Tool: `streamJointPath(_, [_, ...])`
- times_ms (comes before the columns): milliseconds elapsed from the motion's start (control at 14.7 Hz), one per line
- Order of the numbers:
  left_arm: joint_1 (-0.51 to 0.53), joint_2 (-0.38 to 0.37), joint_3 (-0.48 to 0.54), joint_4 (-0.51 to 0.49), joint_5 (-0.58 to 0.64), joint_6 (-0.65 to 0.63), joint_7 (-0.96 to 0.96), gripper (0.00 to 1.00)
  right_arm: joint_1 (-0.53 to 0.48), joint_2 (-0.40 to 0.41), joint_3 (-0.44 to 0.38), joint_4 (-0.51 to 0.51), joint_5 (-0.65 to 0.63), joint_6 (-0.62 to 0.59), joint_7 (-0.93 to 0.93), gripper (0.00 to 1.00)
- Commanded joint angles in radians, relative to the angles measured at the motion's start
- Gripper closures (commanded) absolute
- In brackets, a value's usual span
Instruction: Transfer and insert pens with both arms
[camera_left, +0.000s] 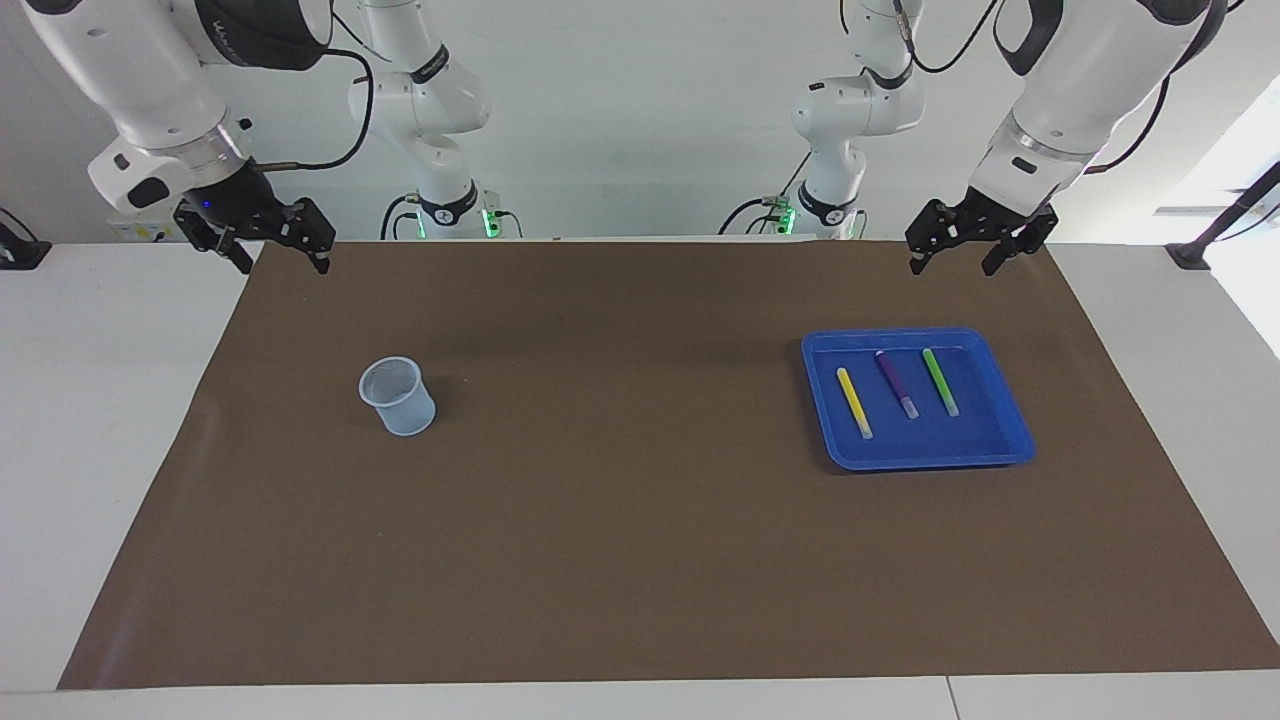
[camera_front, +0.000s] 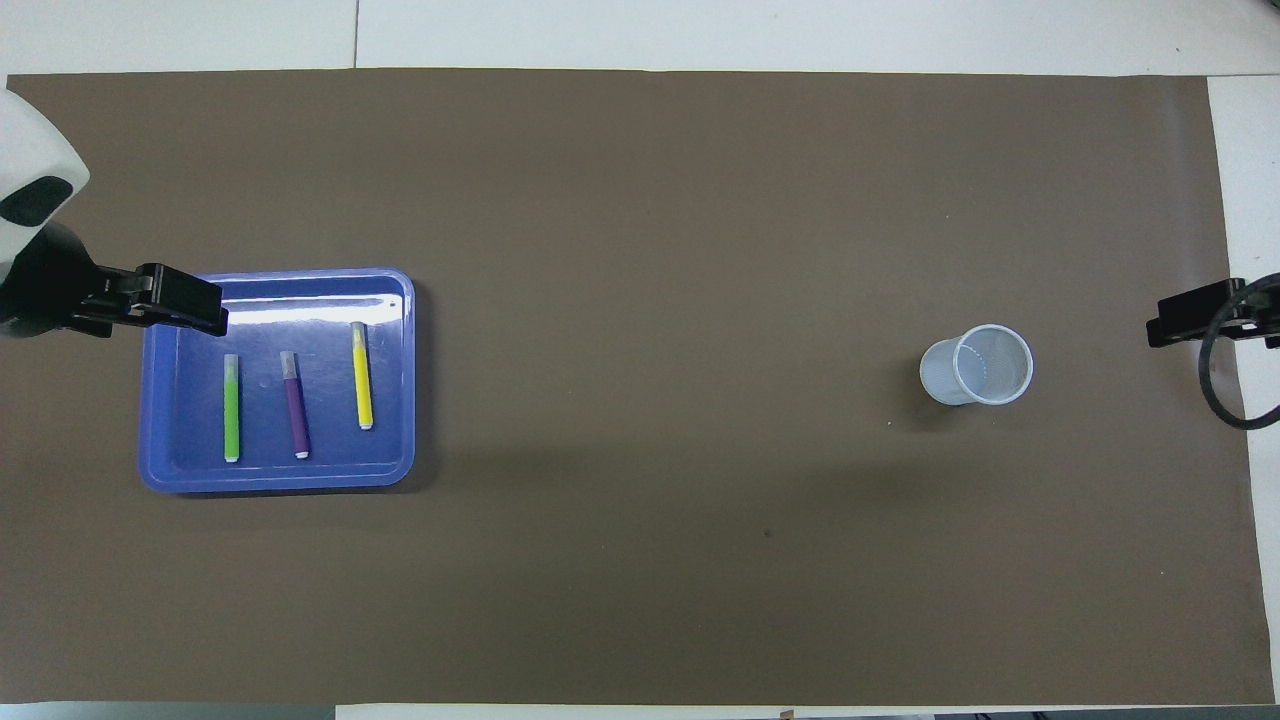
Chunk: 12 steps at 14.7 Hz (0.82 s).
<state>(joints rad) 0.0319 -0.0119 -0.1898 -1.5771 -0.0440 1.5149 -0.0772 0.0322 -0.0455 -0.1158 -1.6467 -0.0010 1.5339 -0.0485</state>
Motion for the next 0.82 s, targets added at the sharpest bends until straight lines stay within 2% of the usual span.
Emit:
streamJointPath(0, [0.016,-0.010,0.000,-0.012,0.018,0.007,0.002,0.00,-0.009,-0.010,0.004,-0.008,-0.001,-0.009,-0.014,0.00])
streamJointPath(476, [0.017,-0.019,-0.002,-0.032,0.018,-0.001,-0.010,0.00,-0.009,-0.010,0.004,-0.008,-0.001,-0.009,-0.014,0.00])
streamJointPath(748, [0.023,-0.066,0.000,-0.122,0.018,0.036,0.007,0.00,-0.009,-0.010,0.004,-0.008,-0.001,-0.009,-0.014,0.00])
